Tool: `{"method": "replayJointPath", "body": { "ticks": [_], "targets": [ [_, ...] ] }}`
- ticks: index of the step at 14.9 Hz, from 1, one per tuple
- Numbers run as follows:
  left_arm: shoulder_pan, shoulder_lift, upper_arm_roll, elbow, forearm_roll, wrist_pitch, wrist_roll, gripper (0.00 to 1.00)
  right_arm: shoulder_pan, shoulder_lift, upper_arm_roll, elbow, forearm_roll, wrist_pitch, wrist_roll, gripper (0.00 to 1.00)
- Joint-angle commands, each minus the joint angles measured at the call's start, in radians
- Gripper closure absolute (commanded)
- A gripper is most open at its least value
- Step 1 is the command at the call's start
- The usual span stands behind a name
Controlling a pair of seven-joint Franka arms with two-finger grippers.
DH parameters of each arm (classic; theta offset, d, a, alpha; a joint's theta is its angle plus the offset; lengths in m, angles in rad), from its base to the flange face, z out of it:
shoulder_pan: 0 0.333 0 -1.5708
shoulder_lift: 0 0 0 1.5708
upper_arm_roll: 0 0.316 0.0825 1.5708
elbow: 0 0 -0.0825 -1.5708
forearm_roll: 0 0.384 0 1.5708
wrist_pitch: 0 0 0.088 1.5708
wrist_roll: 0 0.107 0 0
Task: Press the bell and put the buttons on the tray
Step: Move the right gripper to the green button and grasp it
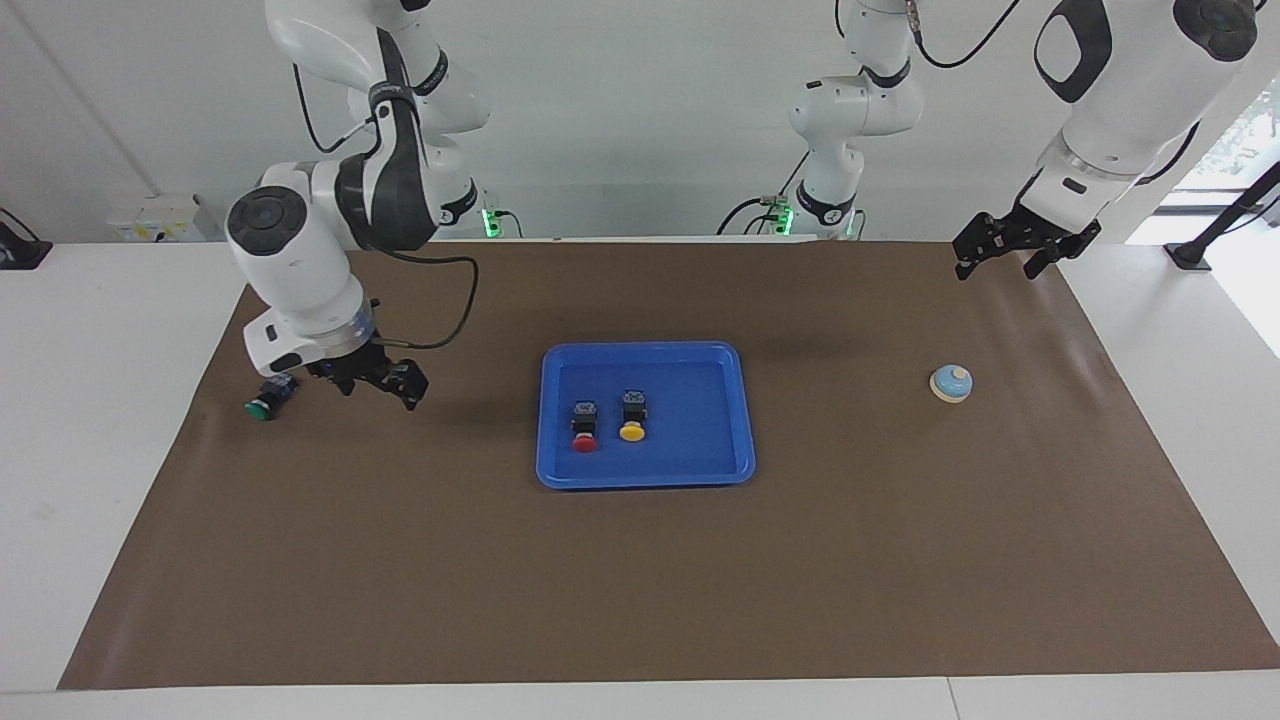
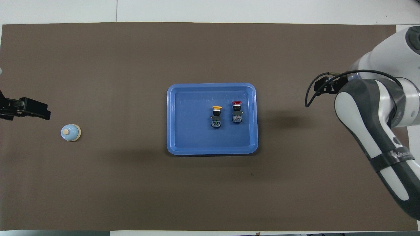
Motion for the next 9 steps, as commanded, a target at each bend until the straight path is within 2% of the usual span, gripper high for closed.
{"method": "replayJointPath", "body": {
  "ticks": [1, 4, 9],
  "targets": [
    [-0.001, -0.015, 0.001, -0.003, 0.015, -0.017, -0.012, 0.00, -0.140, -0.064, 0.018, -0.133, -0.013, 0.089, -0.162, 0.00],
    [-0.001, -0.015, 0.001, -0.003, 0.015, -0.017, -0.011, 0.00, -0.274, -0.106, 0.018, -0.285, -0.013, 0.247, -0.286, 0.00],
    [-0.001, -0.015, 0.001, -0.003, 0.015, -0.017, -0.012, 0.00, -0.383, -0.152, 0.020, -0.449, -0.012, 0.428, -0.346, 0.00]
  ]
}}
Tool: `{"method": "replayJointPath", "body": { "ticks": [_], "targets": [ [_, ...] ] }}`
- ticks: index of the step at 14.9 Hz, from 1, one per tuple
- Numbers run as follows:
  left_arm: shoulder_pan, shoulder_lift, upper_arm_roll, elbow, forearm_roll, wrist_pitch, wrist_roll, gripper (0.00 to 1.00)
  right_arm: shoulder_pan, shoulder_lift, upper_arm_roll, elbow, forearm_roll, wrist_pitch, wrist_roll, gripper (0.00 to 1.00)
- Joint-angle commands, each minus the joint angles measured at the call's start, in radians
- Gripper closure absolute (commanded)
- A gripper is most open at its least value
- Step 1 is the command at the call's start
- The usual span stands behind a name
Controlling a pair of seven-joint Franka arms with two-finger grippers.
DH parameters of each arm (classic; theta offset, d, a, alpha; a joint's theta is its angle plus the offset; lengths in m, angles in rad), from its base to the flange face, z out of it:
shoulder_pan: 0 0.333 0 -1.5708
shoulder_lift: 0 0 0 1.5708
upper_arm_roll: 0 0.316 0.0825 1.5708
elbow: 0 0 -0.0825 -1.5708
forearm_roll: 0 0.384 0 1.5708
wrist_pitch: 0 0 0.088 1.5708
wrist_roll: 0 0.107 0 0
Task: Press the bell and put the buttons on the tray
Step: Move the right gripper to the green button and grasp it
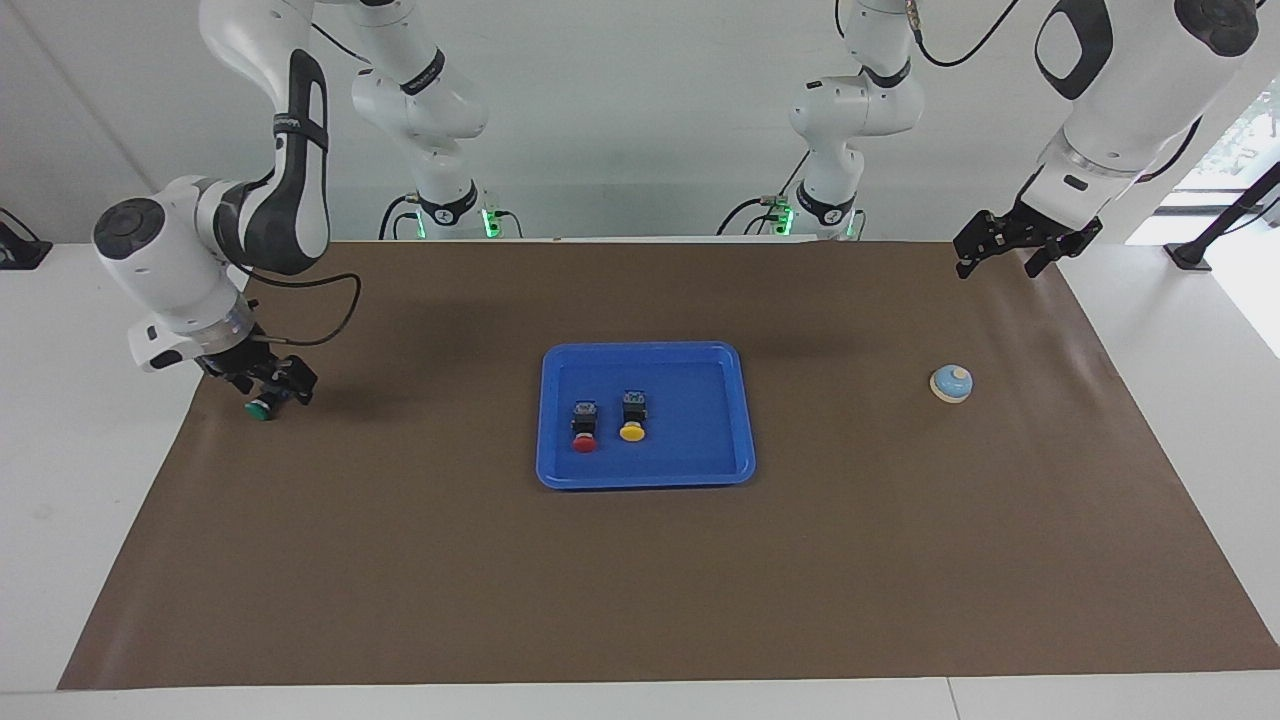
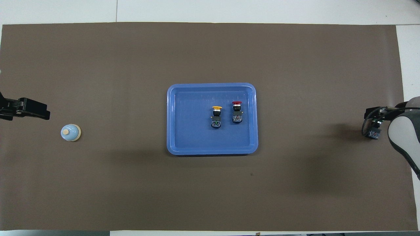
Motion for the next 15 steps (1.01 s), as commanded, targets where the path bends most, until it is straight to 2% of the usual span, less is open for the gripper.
{"method": "replayJointPath", "body": {
  "ticks": [1, 6, 13, 15],
  "targets": [
    [-0.001, -0.013, 0.001, -0.003, 0.015, -0.016, -0.011, 0.00, -0.062, -0.068, 0.018, -0.130, -0.009, 0.109, -0.042, 0.00],
    [-0.001, -0.013, 0.001, -0.003, 0.015, -0.017, -0.011, 0.00, -0.121, -0.094, 0.019, -0.245, -0.006, 0.238, -0.083, 0.00],
    [-0.001, -0.013, 0.001, -0.003, 0.015, -0.017, -0.012, 0.00, -0.131, -0.052, 0.021, -0.261, 0.020, 0.314, -0.118, 0.00],
    [-0.001, -0.015, 0.001, -0.003, 0.015, -0.017, -0.012, 0.00, -0.139, -0.023, 0.022, -0.256, 0.055, 0.321, -0.149, 0.08]
  ]
}}
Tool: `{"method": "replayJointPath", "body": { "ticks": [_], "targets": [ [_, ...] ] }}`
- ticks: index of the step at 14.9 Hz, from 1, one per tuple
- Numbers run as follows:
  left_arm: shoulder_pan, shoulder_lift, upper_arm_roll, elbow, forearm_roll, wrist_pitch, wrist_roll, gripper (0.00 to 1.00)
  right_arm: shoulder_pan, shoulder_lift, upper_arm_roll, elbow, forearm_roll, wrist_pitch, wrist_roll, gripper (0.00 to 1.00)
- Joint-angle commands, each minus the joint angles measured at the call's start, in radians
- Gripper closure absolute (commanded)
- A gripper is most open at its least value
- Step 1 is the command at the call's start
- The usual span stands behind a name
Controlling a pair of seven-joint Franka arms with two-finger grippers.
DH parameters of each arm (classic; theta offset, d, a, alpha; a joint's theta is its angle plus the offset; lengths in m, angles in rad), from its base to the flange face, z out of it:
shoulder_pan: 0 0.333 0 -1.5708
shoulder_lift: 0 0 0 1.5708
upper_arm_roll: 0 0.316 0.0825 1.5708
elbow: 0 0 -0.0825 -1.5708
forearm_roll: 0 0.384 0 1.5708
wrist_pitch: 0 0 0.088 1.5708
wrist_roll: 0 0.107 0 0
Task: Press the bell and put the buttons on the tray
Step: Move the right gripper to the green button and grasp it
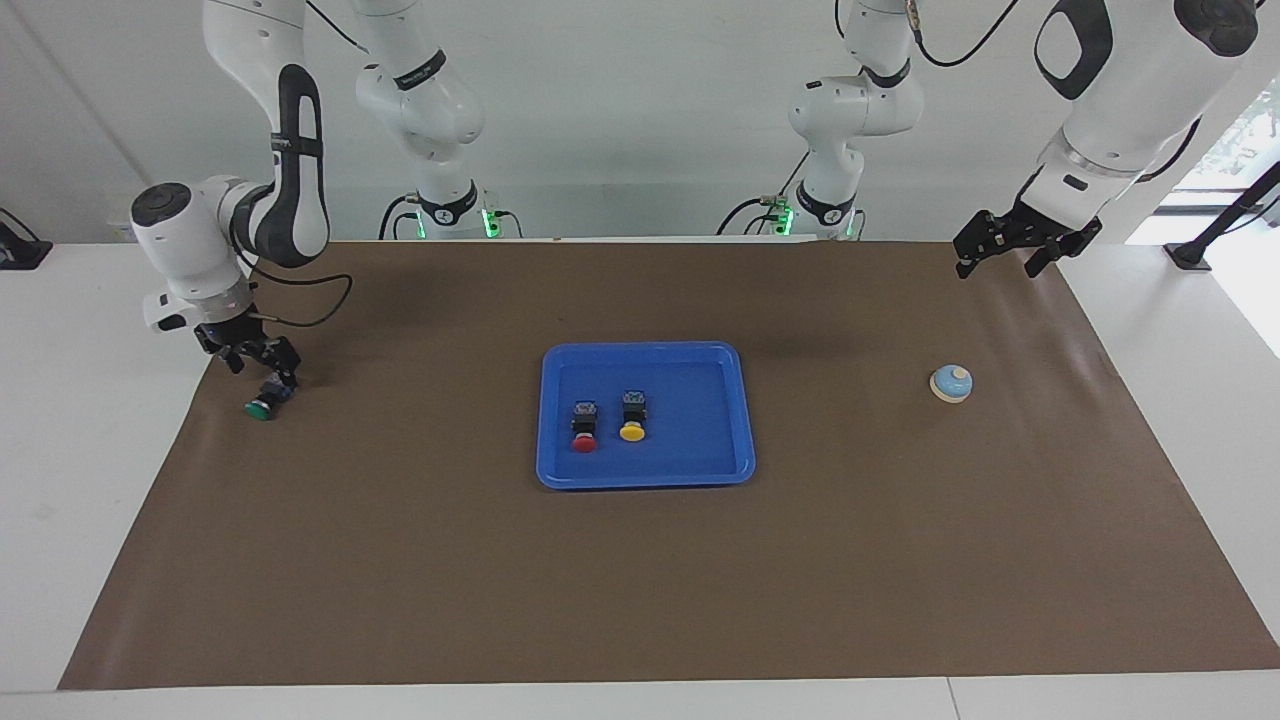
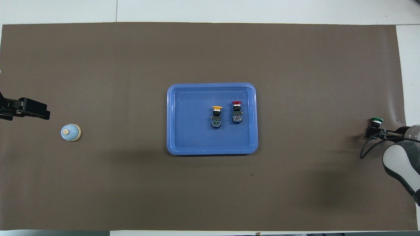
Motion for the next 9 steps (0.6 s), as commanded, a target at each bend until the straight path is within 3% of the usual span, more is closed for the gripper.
{"method": "replayJointPath", "body": {
  "ticks": [1, 2, 3, 4, 9],
  "targets": [
    [-0.001, -0.013, 0.002, -0.001, 0.015, -0.017, -0.012, 0.00, -0.031, 0.032, 0.019, -0.008, 0.083, 0.053, -0.099, 0.12],
    [-0.001, -0.013, 0.001, -0.003, 0.015, -0.017, -0.010, 0.00, -0.027, 0.034, 0.019, -0.005, 0.103, 0.056, -0.121, 0.24],
    [-0.001, -0.013, 0.001, -0.001, 0.015, -0.017, -0.012, 0.00, -0.029, 0.034, 0.019, -0.002, 0.107, 0.047, -0.128, 0.49],
    [-0.001, -0.013, 0.001, -0.003, 0.015, -0.017, -0.010, 0.00, -0.027, 0.034, 0.019, 0.008, 0.107, 0.036, -0.136, 0.99],
    [-0.001, -0.015, 0.001, -0.003, 0.015, -0.017, -0.010, 0.00, -0.018, 0.035, 0.020, 0.062, 0.107, -0.042, -0.135, 1.00]
  ]
}}
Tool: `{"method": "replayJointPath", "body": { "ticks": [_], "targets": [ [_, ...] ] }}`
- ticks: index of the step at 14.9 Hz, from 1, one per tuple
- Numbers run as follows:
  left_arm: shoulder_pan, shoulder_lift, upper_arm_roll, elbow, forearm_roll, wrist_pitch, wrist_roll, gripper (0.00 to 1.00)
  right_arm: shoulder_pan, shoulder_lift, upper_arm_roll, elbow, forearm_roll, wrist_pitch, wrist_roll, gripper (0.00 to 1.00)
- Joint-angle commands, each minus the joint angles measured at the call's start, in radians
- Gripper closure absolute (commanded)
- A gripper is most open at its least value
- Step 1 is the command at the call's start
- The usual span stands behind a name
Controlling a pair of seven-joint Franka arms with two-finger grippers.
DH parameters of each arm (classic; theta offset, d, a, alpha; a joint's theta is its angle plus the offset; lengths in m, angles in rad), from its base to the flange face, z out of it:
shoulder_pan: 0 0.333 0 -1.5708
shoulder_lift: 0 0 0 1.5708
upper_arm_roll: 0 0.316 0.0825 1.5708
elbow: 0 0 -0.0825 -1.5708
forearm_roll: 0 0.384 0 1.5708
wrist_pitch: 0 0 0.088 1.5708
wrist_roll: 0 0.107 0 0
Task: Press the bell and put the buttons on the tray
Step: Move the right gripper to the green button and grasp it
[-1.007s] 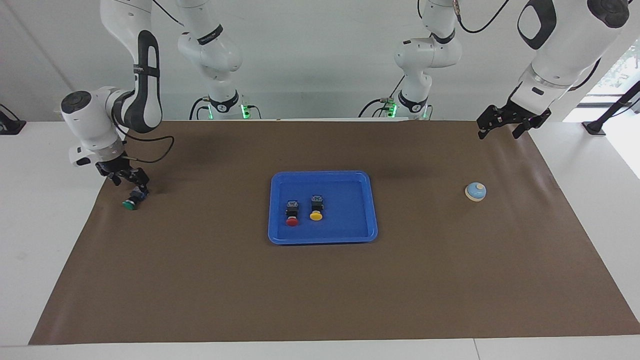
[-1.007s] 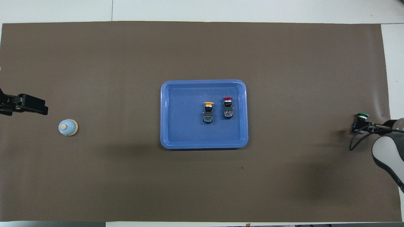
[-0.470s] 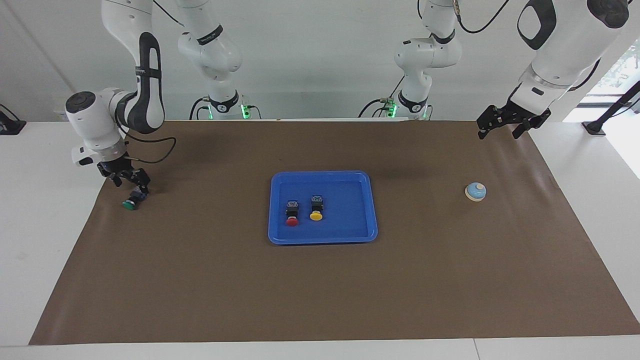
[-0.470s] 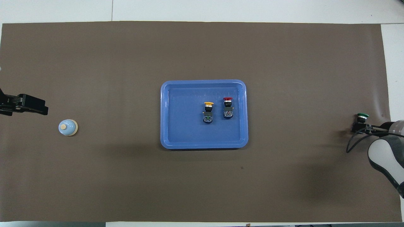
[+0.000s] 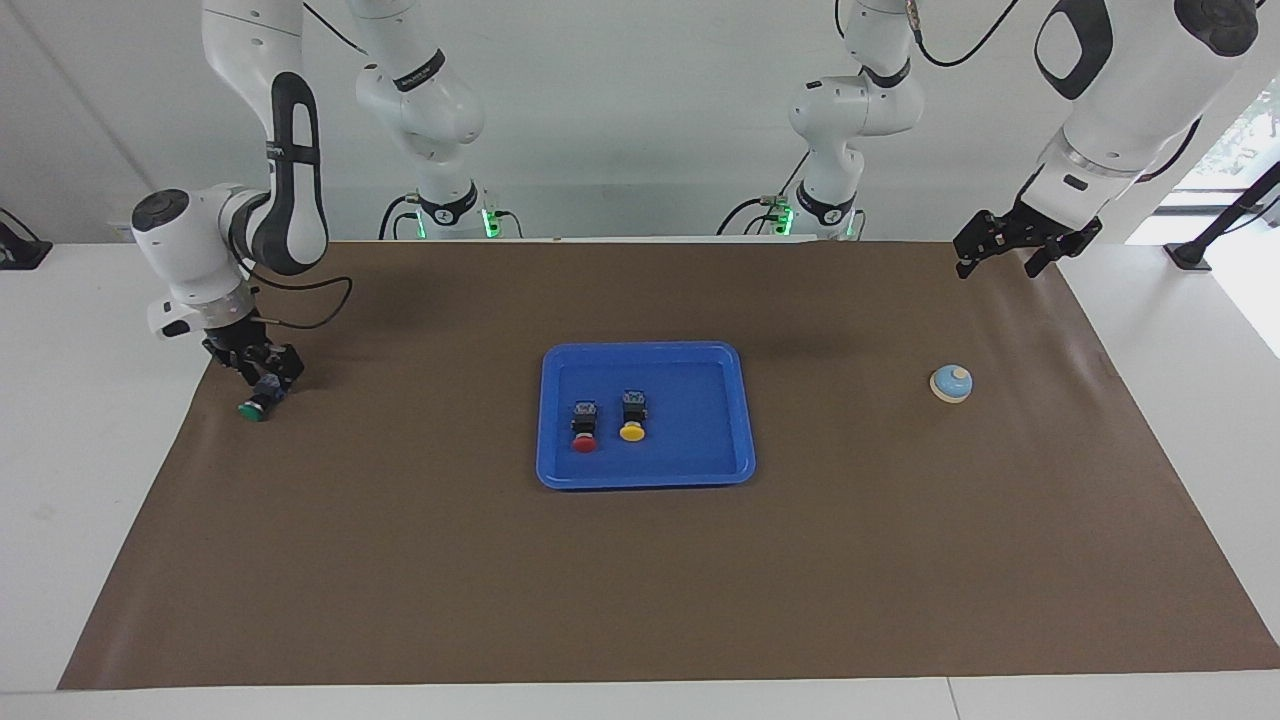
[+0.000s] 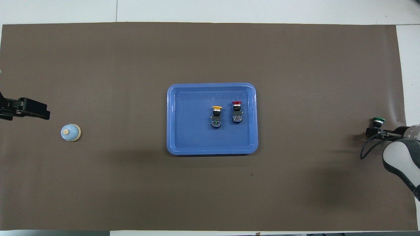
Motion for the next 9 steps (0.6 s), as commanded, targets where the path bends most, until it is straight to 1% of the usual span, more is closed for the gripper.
{"method": "replayJointPath", "body": {
  "ticks": [1, 3, 5, 6, 8, 9],
  "targets": [
    [-0.001, -0.013, 0.001, -0.003, 0.015, -0.017, -0.010, 0.00, -0.014, 0.013, 0.014, 0.024, 0.019, -0.021, -0.035, 1.00],
    [-0.001, -0.013, 0.001, -0.003, 0.015, -0.017, -0.012, 0.00, -0.004, 0.017, 0.014, 0.024, 0.019, -0.019, -0.039, 1.00],
    [-0.001, -0.015, 0.001, -0.003, 0.015, -0.017, -0.010, 0.00, 0.003, 0.019, 0.016, 0.049, 0.019, -0.040, -0.038, 1.00],
    [-0.001, -0.013, 0.001, -0.003, 0.015, -0.017, -0.012, 0.00, 0.012, 0.014, 0.020, 0.075, 0.019, -0.083, -0.029, 1.00],
    [-0.001, -0.013, 0.001, -0.003, 0.015, -0.017, -0.012, 0.00, 0.070, 0.017, 0.021, 0.160, 0.021, -0.180, 0.003, 1.00],
    [-0.001, -0.015, 0.001, -0.003, 0.015, -0.017, -0.012, 0.00, 0.104, 0.017, 0.021, 0.203, 0.021, -0.236, 0.052, 1.00]
  ]
}}
